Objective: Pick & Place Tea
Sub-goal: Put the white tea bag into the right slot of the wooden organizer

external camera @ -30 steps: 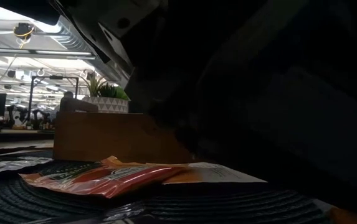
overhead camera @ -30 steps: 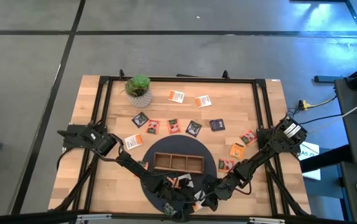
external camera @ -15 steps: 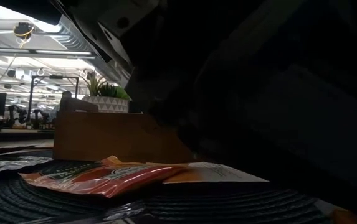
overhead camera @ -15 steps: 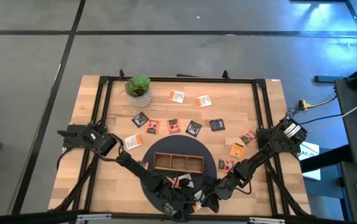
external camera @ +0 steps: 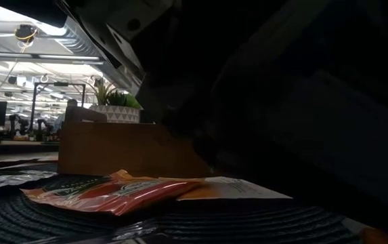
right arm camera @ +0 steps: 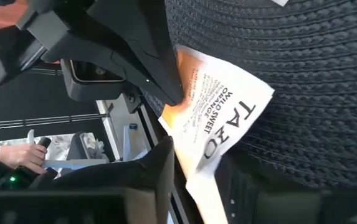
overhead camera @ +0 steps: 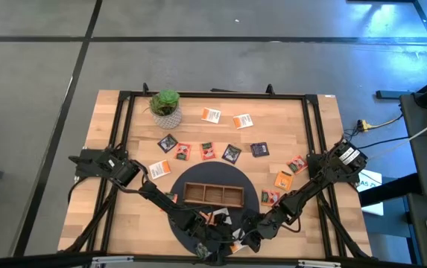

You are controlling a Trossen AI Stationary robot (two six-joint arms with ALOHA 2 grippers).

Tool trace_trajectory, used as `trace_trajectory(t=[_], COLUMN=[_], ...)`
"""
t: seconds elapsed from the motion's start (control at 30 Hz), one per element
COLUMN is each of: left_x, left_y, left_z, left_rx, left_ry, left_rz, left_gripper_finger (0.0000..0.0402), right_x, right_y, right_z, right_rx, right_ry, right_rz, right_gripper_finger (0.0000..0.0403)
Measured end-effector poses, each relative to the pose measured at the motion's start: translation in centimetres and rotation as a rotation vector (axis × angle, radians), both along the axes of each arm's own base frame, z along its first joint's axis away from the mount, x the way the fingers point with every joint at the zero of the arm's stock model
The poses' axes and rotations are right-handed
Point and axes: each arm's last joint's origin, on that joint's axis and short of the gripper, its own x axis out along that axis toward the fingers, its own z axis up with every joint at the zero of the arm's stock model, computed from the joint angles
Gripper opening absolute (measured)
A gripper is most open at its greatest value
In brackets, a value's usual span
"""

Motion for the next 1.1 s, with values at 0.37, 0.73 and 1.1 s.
trace_trajectory(t=[0.37, 0.73, 1.1], left_x=[-0.1, -1.1, -6.5], left_y=[0.1, 2.0, 7.0], left_z=[1.1, 8.4, 20.9], left_rx=[0.002, 0.1, 0.179], left_ry=[-0.019, -0.056, -0.145], left_rz=[0.01, -0.004, 0.155], left_gripper_finger=[0.0002, 0.0005, 0.0005], right_x=[0.0, -0.1, -0.5], right_y=[0.0, -0.8, -6.0], right_z=[0.0, 2.1, 12.5], right_rx=[-0.018, -0.084, -0.423], right_ry=[-0.013, -0.081, -0.098], right_rz=[0.017, 0.055, 0.13], right_gripper_finger=[0.0036, 0.0006, 0.0003])
